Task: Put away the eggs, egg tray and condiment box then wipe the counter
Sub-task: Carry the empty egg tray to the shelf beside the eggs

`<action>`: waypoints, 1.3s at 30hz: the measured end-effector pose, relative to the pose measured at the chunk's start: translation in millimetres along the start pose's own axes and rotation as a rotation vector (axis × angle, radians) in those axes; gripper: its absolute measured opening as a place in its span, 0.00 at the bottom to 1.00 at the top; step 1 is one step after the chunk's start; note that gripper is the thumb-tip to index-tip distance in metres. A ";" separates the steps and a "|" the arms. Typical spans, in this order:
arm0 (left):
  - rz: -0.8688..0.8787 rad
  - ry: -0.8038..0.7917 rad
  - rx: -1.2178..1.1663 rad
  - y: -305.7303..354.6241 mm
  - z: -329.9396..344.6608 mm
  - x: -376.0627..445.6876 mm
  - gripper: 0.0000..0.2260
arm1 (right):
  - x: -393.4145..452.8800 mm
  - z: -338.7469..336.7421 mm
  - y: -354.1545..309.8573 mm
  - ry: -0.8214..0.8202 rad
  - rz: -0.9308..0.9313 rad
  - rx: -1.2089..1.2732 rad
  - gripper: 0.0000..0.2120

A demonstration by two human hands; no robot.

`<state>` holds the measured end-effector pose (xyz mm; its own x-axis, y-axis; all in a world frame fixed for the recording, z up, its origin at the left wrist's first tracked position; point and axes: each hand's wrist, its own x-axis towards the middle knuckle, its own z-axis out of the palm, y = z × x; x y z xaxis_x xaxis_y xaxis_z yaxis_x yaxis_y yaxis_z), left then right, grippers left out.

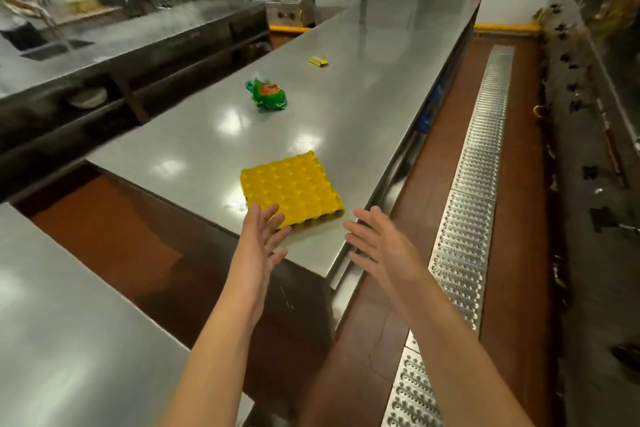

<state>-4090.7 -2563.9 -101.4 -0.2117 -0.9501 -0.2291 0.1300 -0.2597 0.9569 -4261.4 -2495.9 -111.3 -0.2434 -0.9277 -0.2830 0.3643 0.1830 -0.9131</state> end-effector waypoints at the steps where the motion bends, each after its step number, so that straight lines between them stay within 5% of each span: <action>1: 0.001 0.011 -0.004 -0.2 0.4 11.7 0.27 | 11.9 -0.5 -2.0 -0.003 0.003 -0.005 0.29; 5: 0.002 0.027 -0.036 -4.1 0.4 60.3 0.27 | 65.0 -5.3 -1.3 -0.010 0.031 -0.011 0.15; 18: -0.090 0.054 -0.073 13.5 16.6 241.8 0.24 | 226.0 -4.5 -52.2 0.079 0.096 -0.048 0.19; 29: -0.269 0.361 -0.021 -24.2 -25.2 323.3 0.28 | 379.1 9.5 -33.5 -0.163 0.365 -0.266 0.27; 34: -0.298 0.483 0.082 -48.2 -24.4 351.4 0.21 | 438.4 -3.2 -14.4 -0.185 0.426 -0.393 0.09; 39: -0.311 0.697 0.289 -75.8 -27.3 363.6 0.09 | 470.1 -21.4 17.3 -0.185 0.474 -0.517 0.08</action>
<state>-4151.1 -2894.4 -262.0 0.4664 -0.7561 -0.4592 -0.1108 -0.5649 0.8177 -4388.8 -2921.9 -266.5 0.0080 -0.7417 -0.6707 -0.0895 0.6675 -0.7392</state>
